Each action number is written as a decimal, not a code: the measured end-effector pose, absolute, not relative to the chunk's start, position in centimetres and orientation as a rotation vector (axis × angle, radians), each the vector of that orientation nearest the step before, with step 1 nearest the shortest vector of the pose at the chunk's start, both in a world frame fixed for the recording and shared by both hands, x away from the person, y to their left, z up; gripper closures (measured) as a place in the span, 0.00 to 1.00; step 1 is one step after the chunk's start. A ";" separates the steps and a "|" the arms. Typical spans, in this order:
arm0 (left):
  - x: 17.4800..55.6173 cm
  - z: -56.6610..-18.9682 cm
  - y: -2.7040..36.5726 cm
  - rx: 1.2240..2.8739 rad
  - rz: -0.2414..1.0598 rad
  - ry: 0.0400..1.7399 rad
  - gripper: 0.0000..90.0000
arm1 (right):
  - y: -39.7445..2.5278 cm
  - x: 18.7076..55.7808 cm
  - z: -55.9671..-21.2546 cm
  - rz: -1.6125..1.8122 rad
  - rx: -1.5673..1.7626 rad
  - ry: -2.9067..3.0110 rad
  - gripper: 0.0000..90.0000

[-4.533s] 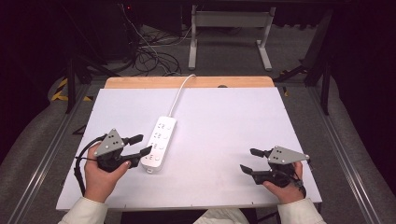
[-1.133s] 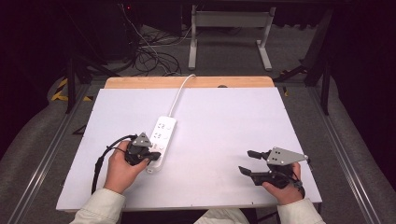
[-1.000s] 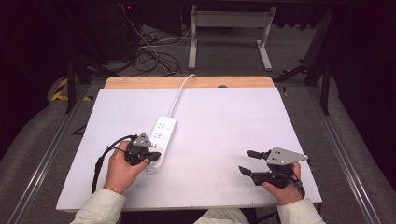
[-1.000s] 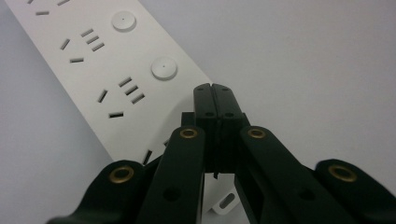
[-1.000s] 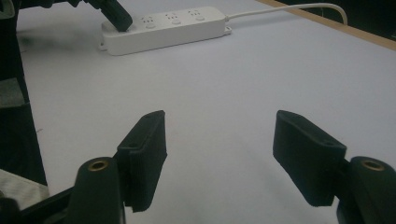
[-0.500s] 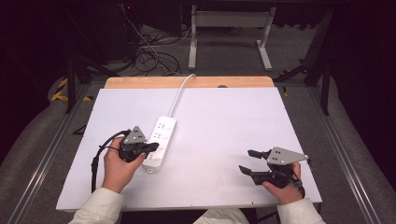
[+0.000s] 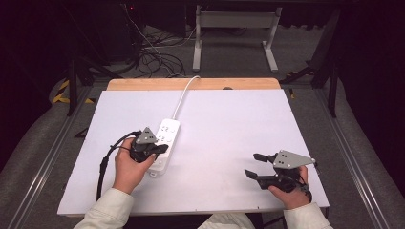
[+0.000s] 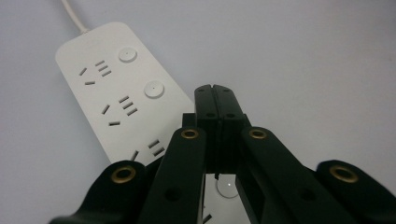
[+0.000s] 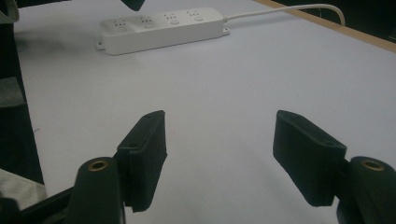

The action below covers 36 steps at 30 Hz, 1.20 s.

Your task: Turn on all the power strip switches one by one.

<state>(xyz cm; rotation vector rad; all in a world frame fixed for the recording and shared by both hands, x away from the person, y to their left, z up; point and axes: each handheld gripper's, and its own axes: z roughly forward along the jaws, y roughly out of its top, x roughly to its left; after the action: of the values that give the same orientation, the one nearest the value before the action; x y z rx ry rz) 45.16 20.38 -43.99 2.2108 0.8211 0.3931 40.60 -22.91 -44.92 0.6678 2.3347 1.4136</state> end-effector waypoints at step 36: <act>46.7 -45.9 20.5 2.226 0.401 0.886 1.00 | -23.0 40.6 -45.0 1.409 0.661 2.338 0.39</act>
<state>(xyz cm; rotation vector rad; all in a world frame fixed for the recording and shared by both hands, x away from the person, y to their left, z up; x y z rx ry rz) 46.69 20.45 -45.92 2.2256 0.8864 0.4007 40.59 -22.95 -44.99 0.6614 2.3377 1.4093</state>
